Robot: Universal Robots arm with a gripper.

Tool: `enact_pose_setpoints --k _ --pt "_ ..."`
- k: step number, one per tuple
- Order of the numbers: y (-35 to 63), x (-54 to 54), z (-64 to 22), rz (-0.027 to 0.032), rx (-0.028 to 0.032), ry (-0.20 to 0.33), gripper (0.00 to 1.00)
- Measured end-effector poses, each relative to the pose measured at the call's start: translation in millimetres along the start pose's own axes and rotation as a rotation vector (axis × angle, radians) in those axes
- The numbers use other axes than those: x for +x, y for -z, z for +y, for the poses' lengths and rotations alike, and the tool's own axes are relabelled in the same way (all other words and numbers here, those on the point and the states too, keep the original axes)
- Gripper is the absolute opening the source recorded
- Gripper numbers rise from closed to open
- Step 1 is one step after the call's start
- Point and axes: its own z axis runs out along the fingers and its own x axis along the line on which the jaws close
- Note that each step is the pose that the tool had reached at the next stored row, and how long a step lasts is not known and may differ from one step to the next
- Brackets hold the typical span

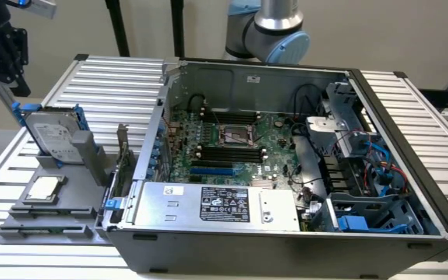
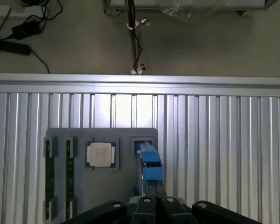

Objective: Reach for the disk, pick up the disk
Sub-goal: 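Pick up the disk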

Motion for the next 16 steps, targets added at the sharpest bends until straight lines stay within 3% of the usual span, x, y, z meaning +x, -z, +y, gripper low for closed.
enact_pose_setpoints --k 3,7,10,11,16 --pt "0.0 0.0 -0.3 -0.0001 -0.0015 0.000 0.12" --pt "-0.3 0.0 -0.5 -0.0001 -0.0021 0.000 0.36" --pt "-2.4 0.0 -0.7 0.0002 -0.0021 0.000 0.42" --pt "-4.0 0.0 -0.7 0.0003 -0.0023 0.000 0.48" --pt "-13.2 0.1 -1.1 0.0006 -0.0022 0.000 0.48"
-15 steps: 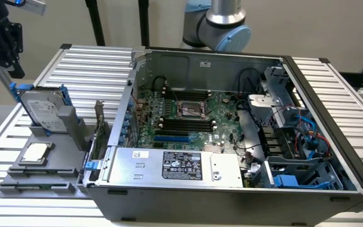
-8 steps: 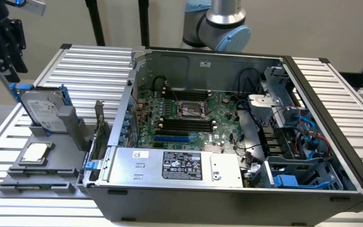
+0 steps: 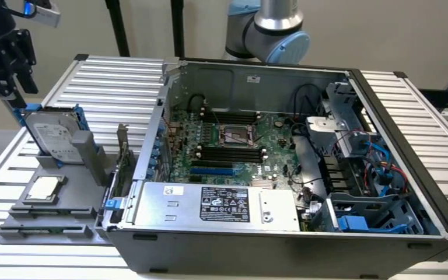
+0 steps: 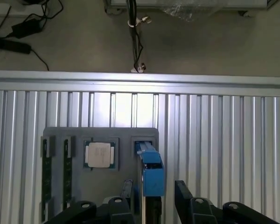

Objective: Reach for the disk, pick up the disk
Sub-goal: 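Pick up the disk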

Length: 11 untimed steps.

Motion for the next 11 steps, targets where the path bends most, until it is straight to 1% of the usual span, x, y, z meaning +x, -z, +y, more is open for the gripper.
enact_pose_setpoints --k 6,11 --pt "-11.0 0.1 -0.4 0.0002 0.0003 0.000 0.48" --pt "-19.3 0.2 -0.7 0.0002 0.0024 0.000 0.48"
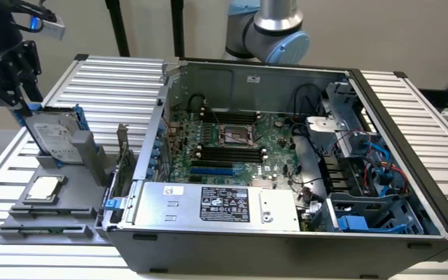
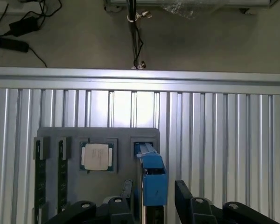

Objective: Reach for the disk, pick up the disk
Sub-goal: 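Pick up the disk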

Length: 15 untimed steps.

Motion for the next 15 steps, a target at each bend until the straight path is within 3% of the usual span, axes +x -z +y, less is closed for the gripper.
enact_pose_setpoints --k 15 --pt "-25.6 0.2 -0.2 0.0001 0.0039 0.000 0.48"
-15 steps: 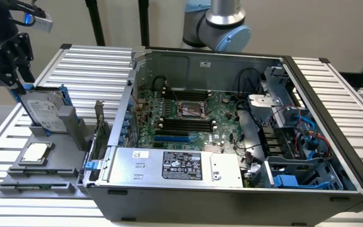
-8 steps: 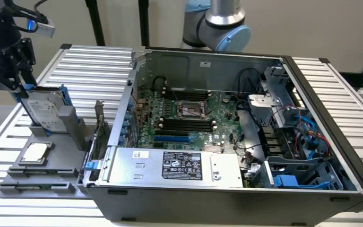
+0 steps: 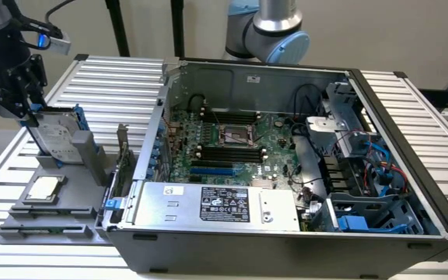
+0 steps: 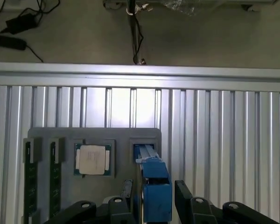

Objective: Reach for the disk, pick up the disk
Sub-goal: 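Pick up the disk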

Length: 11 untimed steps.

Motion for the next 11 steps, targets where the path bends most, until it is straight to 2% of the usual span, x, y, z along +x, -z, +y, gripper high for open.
enact_pose_setpoints --k 11 --pt "-7.4 0.1 0.0 0.0000 0.0069 0.000 0.48"
